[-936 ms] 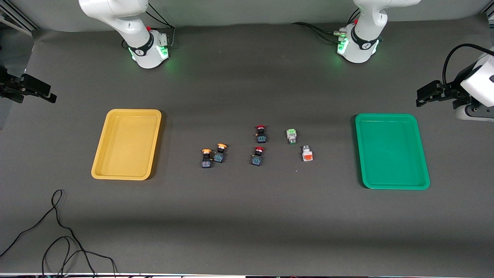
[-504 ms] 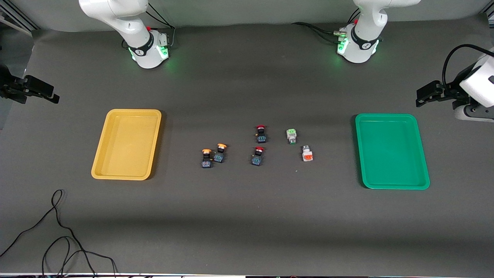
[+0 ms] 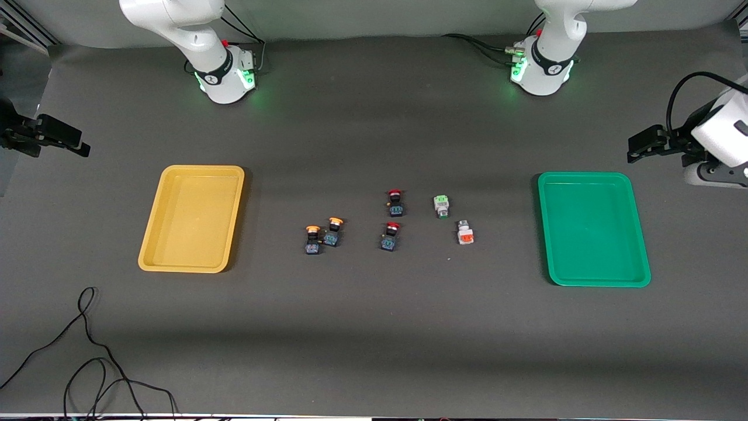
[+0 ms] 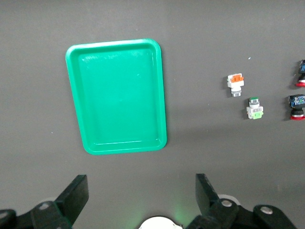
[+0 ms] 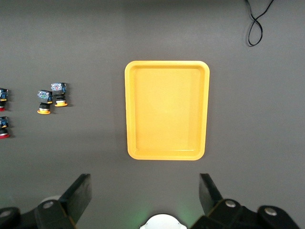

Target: Place green and yellow buttons in trays

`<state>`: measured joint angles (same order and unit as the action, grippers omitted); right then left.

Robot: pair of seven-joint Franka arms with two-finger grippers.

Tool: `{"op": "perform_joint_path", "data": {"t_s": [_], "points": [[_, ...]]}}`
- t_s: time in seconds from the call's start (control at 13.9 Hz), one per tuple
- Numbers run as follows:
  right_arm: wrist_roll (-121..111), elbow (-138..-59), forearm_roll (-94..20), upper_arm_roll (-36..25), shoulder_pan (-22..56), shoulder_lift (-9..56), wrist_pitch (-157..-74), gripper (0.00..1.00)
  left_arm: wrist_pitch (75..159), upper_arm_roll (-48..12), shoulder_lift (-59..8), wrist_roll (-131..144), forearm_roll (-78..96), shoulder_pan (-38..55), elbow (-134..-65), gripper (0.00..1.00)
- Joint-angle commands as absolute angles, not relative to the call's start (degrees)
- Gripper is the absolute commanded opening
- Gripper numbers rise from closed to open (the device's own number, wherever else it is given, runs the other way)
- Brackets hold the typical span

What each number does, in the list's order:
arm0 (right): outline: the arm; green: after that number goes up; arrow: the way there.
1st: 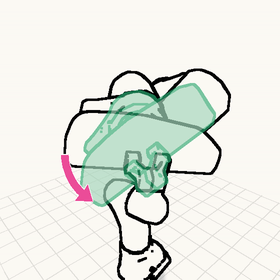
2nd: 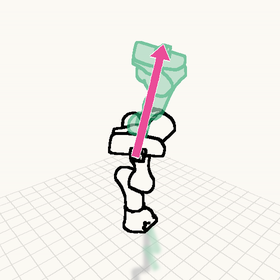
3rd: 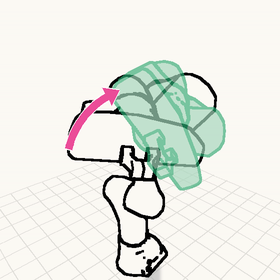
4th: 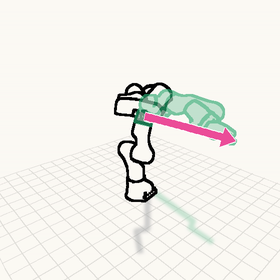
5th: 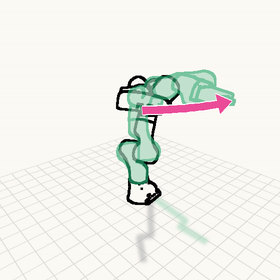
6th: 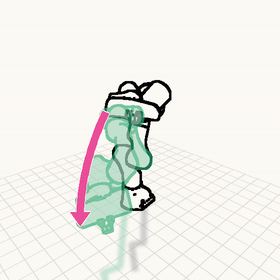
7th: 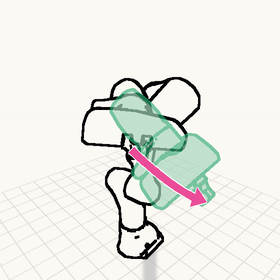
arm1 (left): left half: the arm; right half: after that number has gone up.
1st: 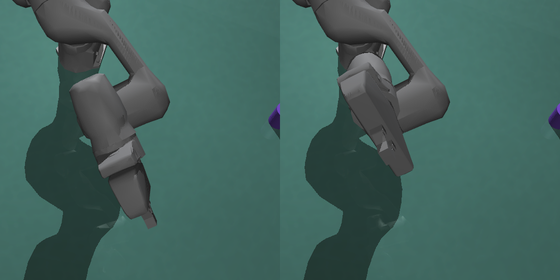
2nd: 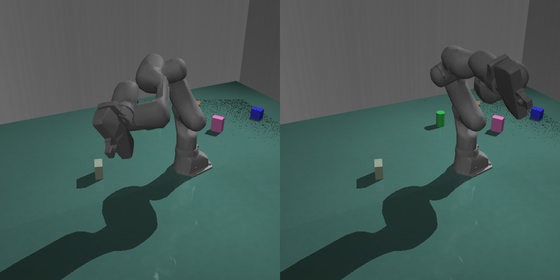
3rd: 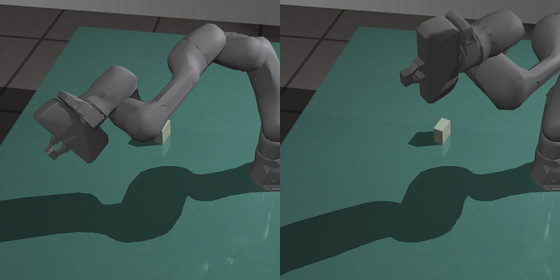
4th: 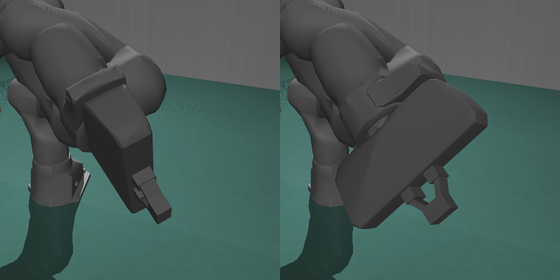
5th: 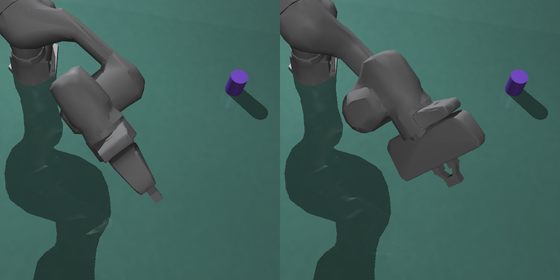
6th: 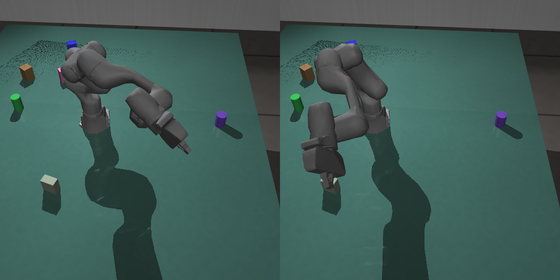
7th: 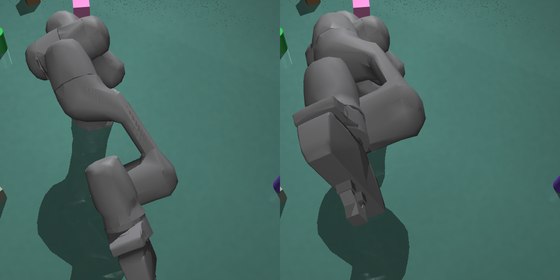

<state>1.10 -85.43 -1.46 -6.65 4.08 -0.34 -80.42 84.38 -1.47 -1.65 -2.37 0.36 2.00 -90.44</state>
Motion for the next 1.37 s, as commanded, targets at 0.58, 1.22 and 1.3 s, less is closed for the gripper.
{"op": "perform_joint_path", "data": {"t_s": [0.58,1.22,1.3], "points": [[1.32,-83.14,-2.29,-6.59,3.43,5.54,-78.13,1.0,97.54,-1.85,-0.61,29.75,0.7,26.95,-102.47,1.0],[2.98,-81.91,-2.46,-5.71,7.38,9.05,-78.66,1.0,121.17,-1.85,-4.03,42.18,2.2,36.04,-117.06,1.0],[4.55,-81.83,-2.72,-5.36,9.12,9.66,-78.66,1.0,124.07,-1.85,-6.57,43.14,2.2,36.04,-117.42,1.0]]}}
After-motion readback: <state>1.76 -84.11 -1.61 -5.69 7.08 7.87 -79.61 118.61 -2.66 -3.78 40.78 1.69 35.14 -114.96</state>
